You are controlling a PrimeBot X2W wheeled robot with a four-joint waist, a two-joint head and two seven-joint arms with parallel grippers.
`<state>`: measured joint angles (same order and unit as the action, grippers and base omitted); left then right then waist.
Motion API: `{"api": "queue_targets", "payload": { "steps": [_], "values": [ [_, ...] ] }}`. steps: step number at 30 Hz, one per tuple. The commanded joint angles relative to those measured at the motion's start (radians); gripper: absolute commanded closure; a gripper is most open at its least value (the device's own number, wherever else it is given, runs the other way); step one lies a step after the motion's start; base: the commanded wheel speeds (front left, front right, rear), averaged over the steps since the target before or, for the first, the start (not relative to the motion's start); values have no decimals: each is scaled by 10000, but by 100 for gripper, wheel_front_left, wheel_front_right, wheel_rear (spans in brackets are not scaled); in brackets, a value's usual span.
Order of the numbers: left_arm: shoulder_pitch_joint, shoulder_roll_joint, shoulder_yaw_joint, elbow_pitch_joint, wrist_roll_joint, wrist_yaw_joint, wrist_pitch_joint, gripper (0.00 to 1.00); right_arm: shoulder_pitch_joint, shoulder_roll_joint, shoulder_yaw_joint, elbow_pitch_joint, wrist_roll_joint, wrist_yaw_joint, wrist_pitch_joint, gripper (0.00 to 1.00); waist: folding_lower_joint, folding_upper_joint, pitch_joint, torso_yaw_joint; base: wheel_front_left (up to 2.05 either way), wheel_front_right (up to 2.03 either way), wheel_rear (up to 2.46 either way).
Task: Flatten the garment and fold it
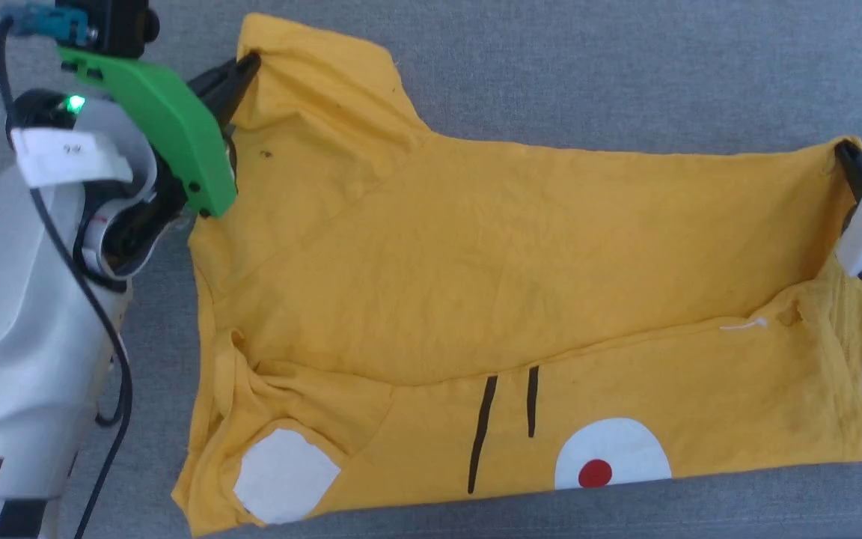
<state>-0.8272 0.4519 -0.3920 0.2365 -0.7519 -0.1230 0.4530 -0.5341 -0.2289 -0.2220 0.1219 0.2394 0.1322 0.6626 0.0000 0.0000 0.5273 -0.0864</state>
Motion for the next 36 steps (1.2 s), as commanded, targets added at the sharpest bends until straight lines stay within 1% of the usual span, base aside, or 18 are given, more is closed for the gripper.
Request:
{"api": "queue_targets", "payload": {
  "steps": [1, 7, 12, 17, 27, 31, 36],
  "values": [
    [317, 188, 78, -187, -210, -61, -185, 100, 255, 19, -88, -121, 112, -15, -130, 100, 0, 0, -492, 145, 0, 0, 0],
    [1551, 666, 339, -1217, -798, -70, -729, 100, 1136, 117, -402, -753, 498, -15, -314, 100, 0, 0, -1223, 237, 0, 0, 0],
    [2598, 895, 637, -2077, -1167, -17, -1042, 100, 1861, 307, -578, -1351, 773, -15, -421, 100, 0, 0, -1674, 233, 0, 0, 0],
    [3717, 993, 692, -2845, -1323, 178, -1220, 100, 2622, 507, -795, -1722, 968, -15, -418, 100, 0, 0, -2126, 250, 0, 0, 0],
    [6067, 1158, 867, -3760, -1851, 673, -1430, 100, 4086, 973, -1258, -1951, 1161, -15, -329, 100, 0, 0, -2771, 274, 0, 0, 0],
    [6962, 1123, 916, -3935, -2085, 831, -1574, 100, 4612, 1138, -1402, -1891, 1205, -15, -340, 100, 0, 0, -2852, 300, 0, 0, 0],
    [7570, 1032, 783, -3784, -2039, 900, -1776, 100, 4962, 1309, -1410, -1690, 1207, -15, -440, 100, 0, 0, -2824, 353, 0, 0, 0]
  ]
}}
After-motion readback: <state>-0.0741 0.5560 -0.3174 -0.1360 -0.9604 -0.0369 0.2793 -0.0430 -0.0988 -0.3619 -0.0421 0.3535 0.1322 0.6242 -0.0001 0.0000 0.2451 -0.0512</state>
